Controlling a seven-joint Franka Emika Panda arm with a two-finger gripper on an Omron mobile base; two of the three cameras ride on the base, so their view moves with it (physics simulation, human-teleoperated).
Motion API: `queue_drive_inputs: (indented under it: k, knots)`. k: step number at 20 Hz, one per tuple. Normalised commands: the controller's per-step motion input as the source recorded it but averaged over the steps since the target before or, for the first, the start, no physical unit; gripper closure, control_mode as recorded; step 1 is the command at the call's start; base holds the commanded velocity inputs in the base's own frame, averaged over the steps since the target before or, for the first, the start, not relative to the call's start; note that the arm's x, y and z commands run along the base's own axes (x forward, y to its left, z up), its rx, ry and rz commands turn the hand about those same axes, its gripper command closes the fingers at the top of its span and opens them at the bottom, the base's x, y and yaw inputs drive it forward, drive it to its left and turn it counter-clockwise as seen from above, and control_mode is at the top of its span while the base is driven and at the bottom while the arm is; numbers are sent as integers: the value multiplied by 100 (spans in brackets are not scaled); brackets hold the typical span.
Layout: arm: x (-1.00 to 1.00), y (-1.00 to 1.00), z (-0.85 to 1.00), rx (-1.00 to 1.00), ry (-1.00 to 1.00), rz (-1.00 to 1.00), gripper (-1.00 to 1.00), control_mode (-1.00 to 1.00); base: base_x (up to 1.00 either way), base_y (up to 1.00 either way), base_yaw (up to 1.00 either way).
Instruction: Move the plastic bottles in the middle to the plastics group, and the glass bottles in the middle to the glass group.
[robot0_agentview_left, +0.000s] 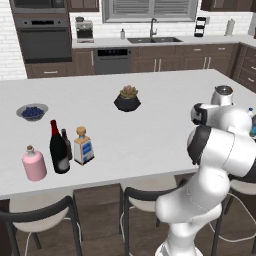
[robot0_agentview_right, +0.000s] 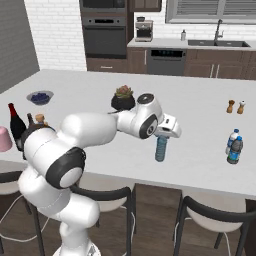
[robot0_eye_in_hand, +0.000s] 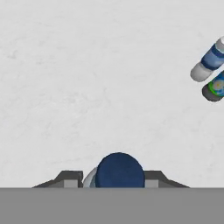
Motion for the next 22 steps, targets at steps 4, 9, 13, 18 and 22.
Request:
queue_drive_inputs:
  k: [4,9,13,18,22]
  knots:
    - [0,-85,3,0,2,-12,100,-100,0,0,0]
    - [0,-75,-3,1,0,-8,100,-100,0,0,0]
    - [0,-66,0,0,-3,-6,100,-100,0,0,0]
    - [0,-42,2,0,-9,-2,100,-100,0,0,0]
    - [11,-46,13,0,-6,0,100,-100,0,0,0]
